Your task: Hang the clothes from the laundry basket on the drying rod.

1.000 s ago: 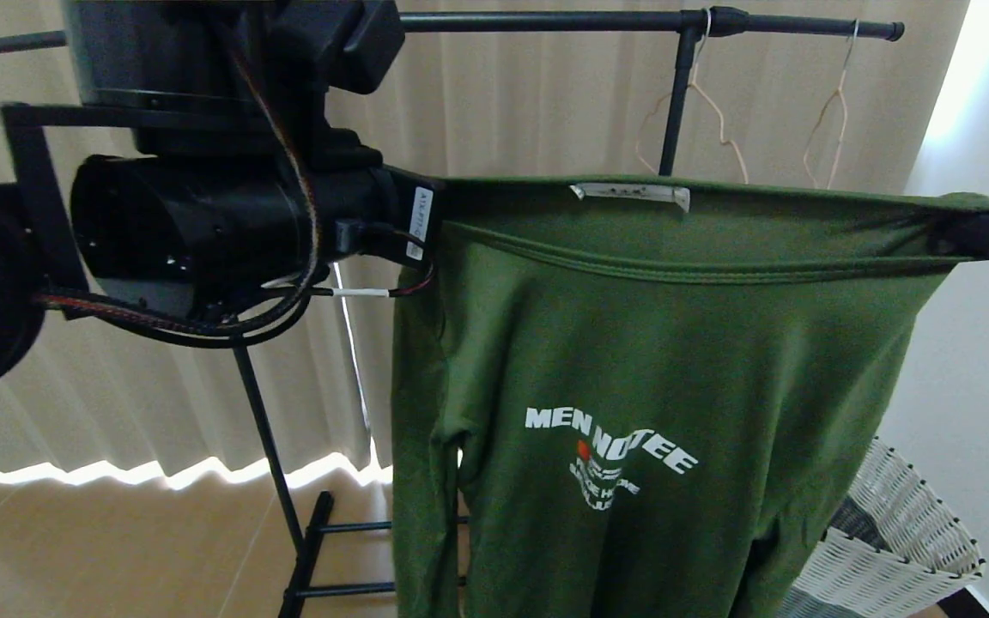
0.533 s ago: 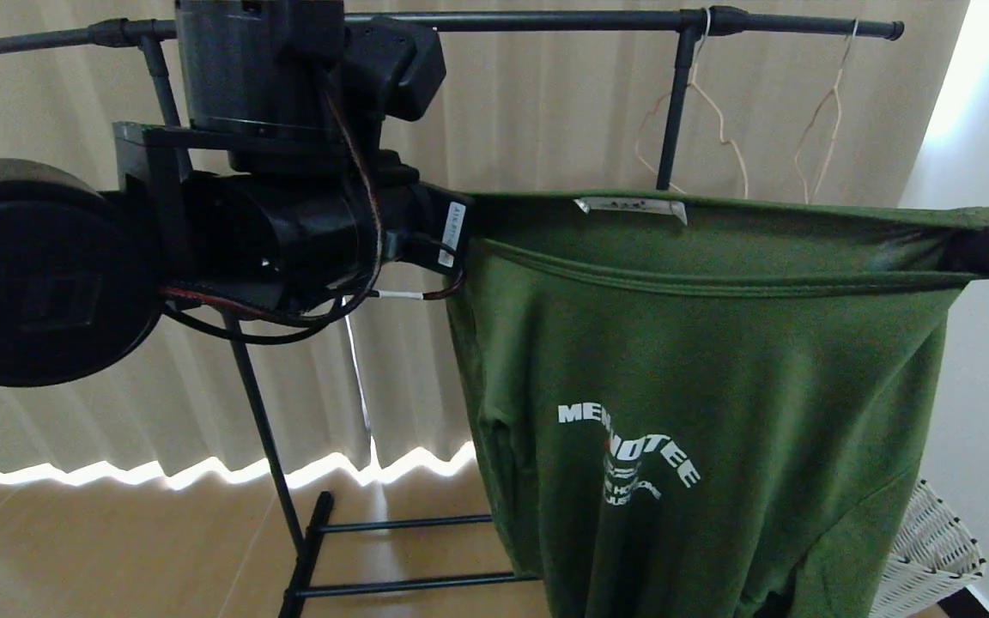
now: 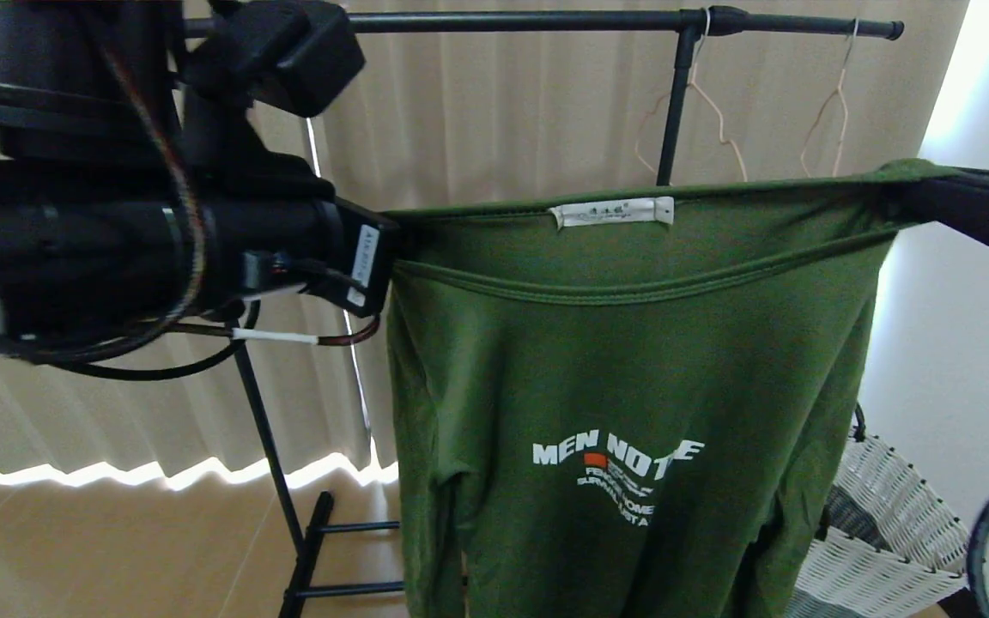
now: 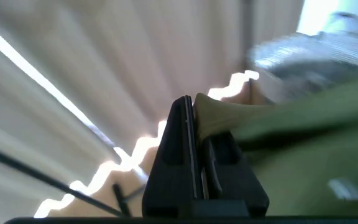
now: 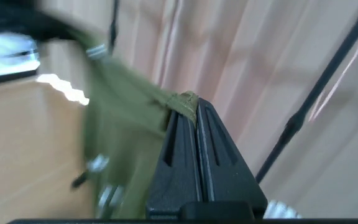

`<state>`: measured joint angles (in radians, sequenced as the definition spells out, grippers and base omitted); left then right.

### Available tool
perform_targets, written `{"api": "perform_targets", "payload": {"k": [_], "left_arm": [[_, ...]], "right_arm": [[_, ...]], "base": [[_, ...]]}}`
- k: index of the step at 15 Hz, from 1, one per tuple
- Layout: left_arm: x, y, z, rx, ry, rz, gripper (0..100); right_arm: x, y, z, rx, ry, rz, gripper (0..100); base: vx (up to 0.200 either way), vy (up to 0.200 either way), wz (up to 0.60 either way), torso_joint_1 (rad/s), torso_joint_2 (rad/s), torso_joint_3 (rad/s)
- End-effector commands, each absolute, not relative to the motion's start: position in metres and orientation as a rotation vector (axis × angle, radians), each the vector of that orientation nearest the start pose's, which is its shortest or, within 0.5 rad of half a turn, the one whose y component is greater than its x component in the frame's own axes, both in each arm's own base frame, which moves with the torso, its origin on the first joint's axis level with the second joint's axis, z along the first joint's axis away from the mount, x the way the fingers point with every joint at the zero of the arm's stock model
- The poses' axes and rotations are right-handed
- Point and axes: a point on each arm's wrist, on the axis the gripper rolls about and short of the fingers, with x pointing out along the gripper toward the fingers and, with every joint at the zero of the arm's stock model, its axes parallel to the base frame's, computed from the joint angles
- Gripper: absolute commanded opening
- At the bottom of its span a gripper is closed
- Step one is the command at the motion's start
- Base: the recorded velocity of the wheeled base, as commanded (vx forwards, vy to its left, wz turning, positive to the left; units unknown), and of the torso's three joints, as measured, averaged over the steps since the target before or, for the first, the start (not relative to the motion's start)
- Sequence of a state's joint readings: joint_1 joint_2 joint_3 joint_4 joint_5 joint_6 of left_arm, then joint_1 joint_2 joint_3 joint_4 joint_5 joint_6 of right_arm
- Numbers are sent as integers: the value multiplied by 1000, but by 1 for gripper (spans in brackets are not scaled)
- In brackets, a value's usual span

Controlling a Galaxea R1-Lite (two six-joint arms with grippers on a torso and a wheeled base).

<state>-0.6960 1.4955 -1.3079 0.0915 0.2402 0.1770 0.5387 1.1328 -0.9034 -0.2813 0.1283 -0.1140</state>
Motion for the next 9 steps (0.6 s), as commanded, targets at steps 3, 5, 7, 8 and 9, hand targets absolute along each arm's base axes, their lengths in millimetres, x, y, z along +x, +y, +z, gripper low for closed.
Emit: {"api": "perform_targets", "payload": {"k": [3, 5, 7, 8, 9], "left_arm": [[130, -111, 335, 237, 123, -767, 0], [124, -108, 333, 230, 118, -834, 0], [120, -111, 332, 232, 117, -866, 0], [118, -113, 331, 234, 111, -881, 0], [116, -115, 332, 231, 97, -897, 0]], "right_arm": [[189, 111, 301, -102, -75, 643, 0], [202, 118, 305, -97, -93, 643, 0], [211, 124, 304, -96, -99, 646, 0], [215, 126, 303, -95, -101, 646, 0], [216, 126, 303, -96, -98, 646, 0]], "base": [[0, 0, 0, 0, 0, 0], [0, 0, 0, 0, 0, 0], [0, 0, 0, 0, 0, 0], [0, 0, 0, 0, 0, 0], [0, 0, 0, 0, 0, 0]]}}
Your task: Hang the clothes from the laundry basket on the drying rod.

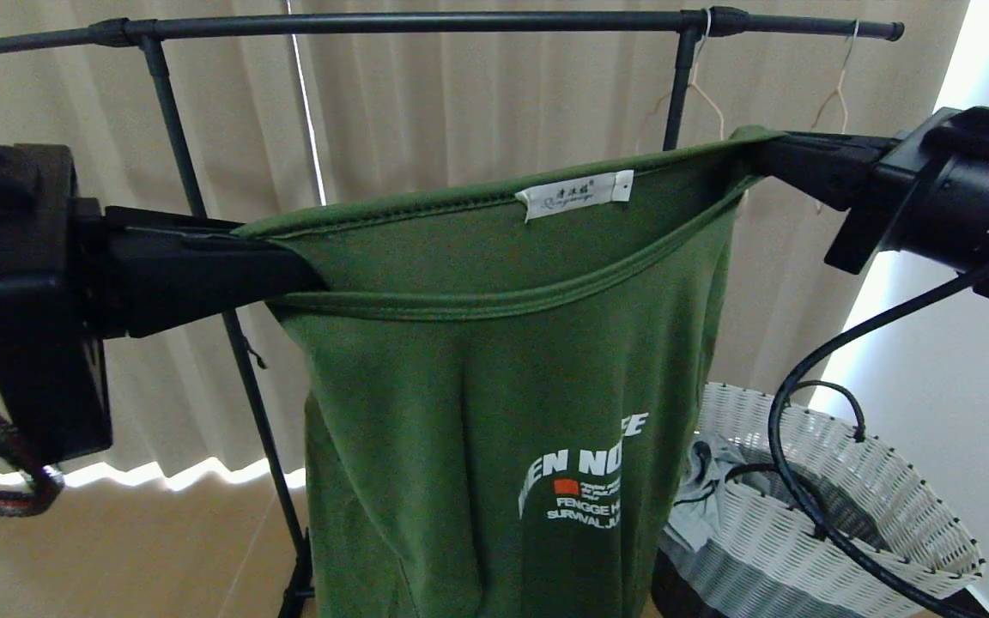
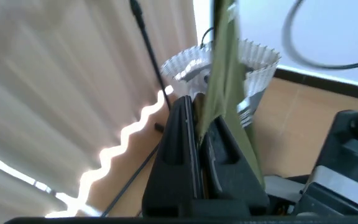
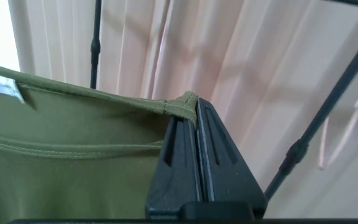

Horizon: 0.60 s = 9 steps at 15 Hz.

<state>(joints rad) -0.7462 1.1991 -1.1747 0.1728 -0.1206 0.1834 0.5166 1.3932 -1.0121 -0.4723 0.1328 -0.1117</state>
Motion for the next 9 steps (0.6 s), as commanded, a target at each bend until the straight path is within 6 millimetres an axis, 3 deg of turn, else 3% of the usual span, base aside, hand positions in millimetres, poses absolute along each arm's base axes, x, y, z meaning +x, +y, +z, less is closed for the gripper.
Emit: {"api": "perform_targets", "payload": {"k": [1, 6, 9], "left_arm": [[115, -116, 333, 232, 91, -905, 0], [119, -118, 333, 234, 97, -890, 0], [145, -131, 336, 291, 117, -695, 0]], "right_arm": [[217, 127, 303, -96, -98, 646, 0], [208, 122, 308, -92, -119, 638, 0], [189, 109, 310, -93, -113, 628, 0]], "base": [[0, 0, 0, 0, 0, 0], [0, 0, 0, 0, 0, 0], [0, 0, 0, 0, 0, 0]]}}
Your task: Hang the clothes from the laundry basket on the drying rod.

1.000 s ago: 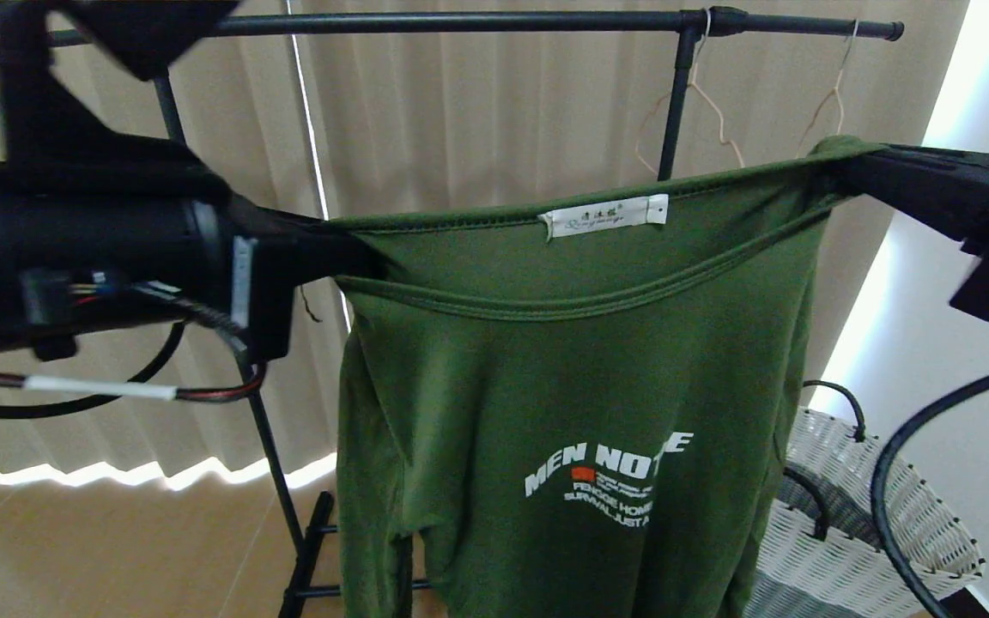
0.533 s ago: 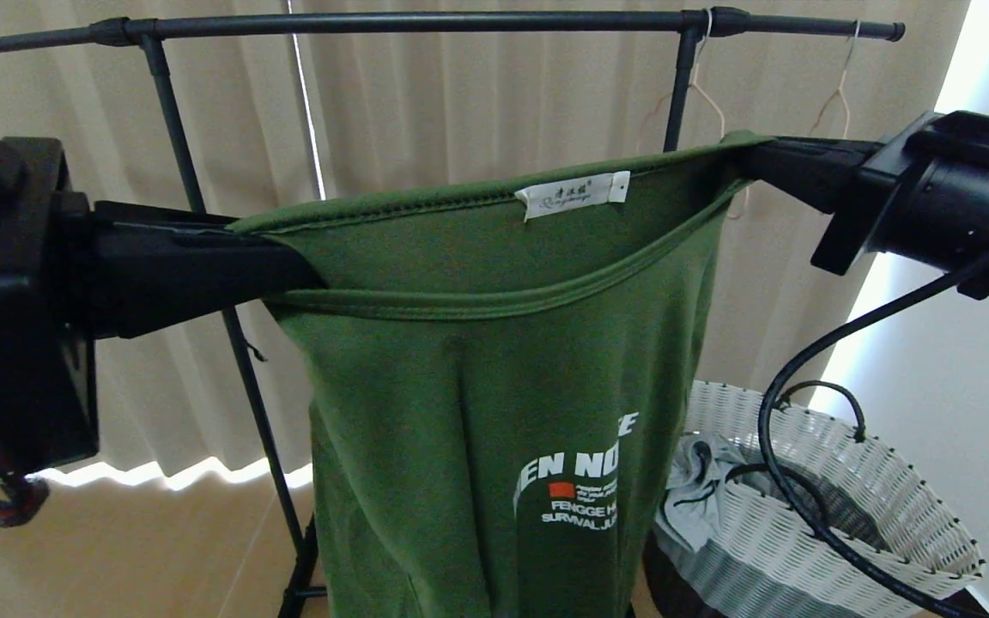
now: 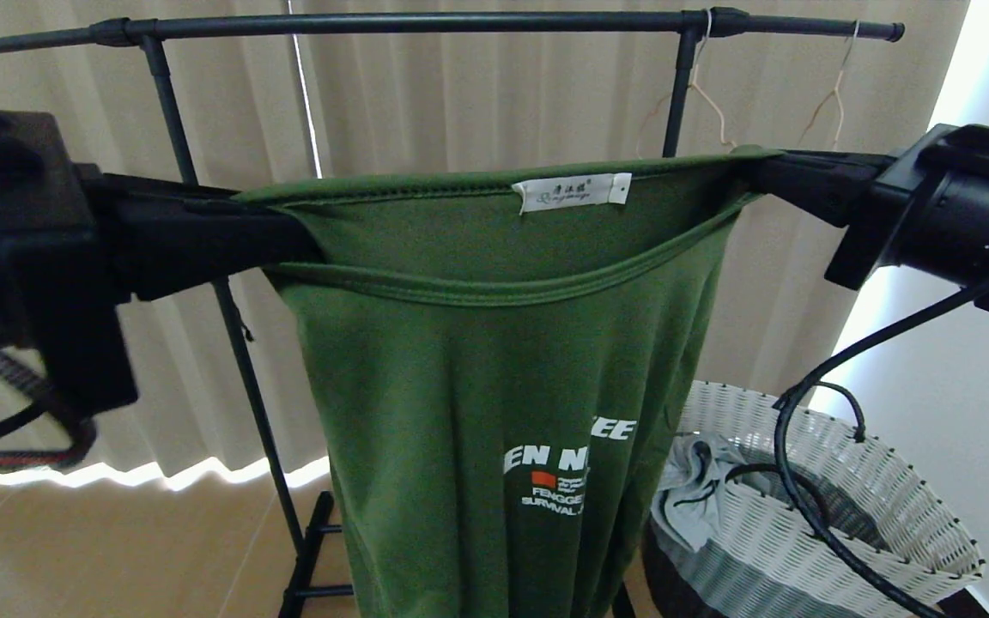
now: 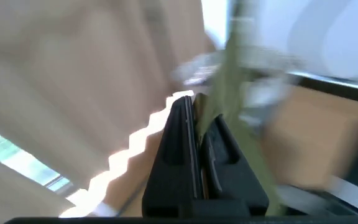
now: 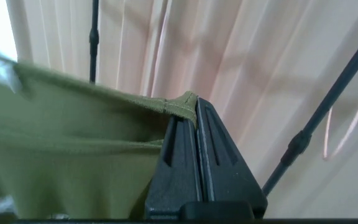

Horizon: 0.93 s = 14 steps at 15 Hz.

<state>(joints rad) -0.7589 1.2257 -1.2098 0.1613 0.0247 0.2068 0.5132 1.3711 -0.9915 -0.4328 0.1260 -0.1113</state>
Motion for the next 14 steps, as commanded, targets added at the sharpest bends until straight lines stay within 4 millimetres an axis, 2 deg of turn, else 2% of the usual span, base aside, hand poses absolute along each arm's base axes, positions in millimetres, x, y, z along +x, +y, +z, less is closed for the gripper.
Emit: {"api": "perform_targets", "payload": {"k": [1, 5, 9, 14], "left_arm": [[158, -139, 340, 302, 118, -598, 0], [187, -162, 353, 270, 40, -445, 0], [188, -164, 332, 306, 99, -450, 0], [185, -159, 336, 299, 88, -444, 0]], "right_arm": [[183, 102, 312, -94, -110, 614, 0], [166, 91, 319, -94, -111, 608, 0], [162, 89, 311, -101, -77, 610, 0], [162, 89, 310, -103, -63, 610, 0]], "base": [[0, 0, 0, 0, 0, 0], [0, 0, 0, 0, 0, 0], [0, 0, 0, 0, 0, 0], [0, 0, 0, 0, 0, 0]]}}
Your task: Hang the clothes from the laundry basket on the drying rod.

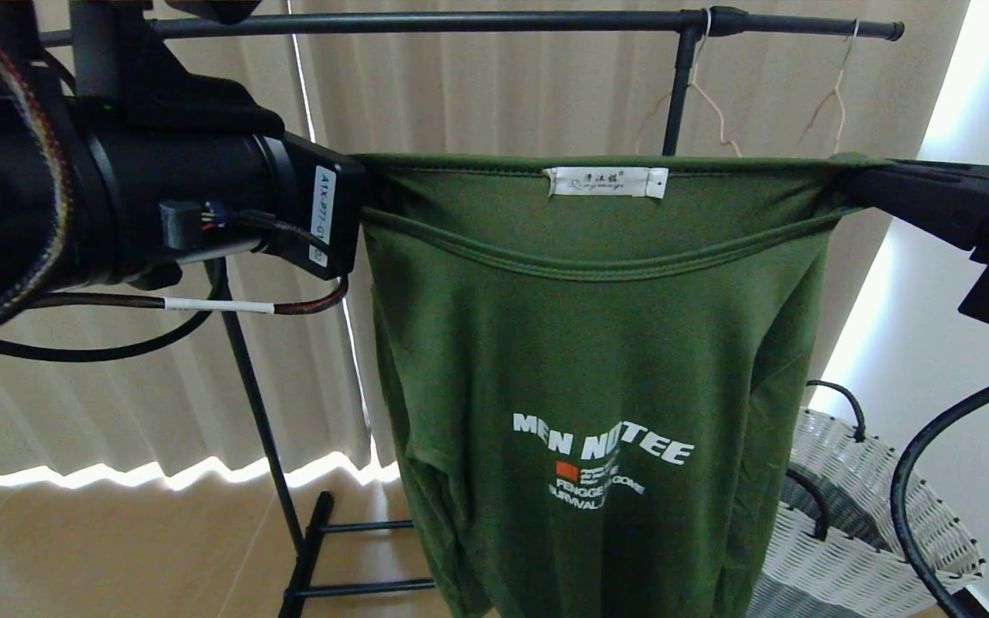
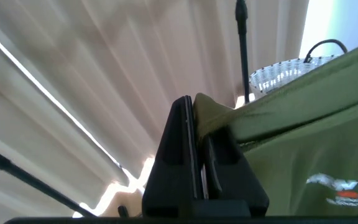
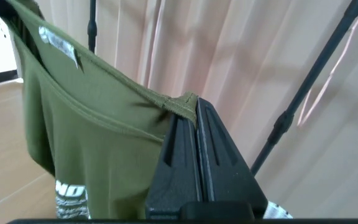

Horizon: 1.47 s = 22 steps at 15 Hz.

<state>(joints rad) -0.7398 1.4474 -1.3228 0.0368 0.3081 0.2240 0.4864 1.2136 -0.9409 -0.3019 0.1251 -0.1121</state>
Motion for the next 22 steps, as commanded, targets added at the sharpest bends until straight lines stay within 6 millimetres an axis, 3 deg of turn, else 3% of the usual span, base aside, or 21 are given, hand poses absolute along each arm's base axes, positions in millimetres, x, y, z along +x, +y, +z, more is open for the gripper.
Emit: {"api": "perform_targets", "payload": {"k": [1, 4, 5, 16, 19, 20, 22], "left_arm": [[185, -159, 336, 299, 88, -444, 0], [185, -160, 335, 301, 90, -448, 0], [185, -160, 335, 301, 90, -448, 0], [208, -151, 325, 301, 122, -200, 0], [213, -154, 313, 307, 127, -176, 0], [212, -153, 308, 317, 141, -177, 0], [197, -135, 301, 333, 159, -164, 0]], "right_arm": [[162, 89, 309, -104, -57, 610, 0], [161, 88, 310, -104, -57, 609, 0], [161, 88, 309, -105, -56, 609, 100], [135, 76, 294, -104, -53, 632, 100], [126, 71, 285, -107, -40, 666, 100], [124, 70, 282, -111, -29, 649, 100], [125, 50, 269, -132, 78, 444, 100]], "base": [[0, 0, 0, 0, 0, 0], [0, 0, 0, 0, 0, 0], [0, 0, 0, 0, 0, 0], [0, 0, 0, 0, 0, 0], [0, 0, 0, 0, 0, 0], [0, 0, 0, 0, 0, 0], [0, 0, 0, 0, 0, 0]]}}
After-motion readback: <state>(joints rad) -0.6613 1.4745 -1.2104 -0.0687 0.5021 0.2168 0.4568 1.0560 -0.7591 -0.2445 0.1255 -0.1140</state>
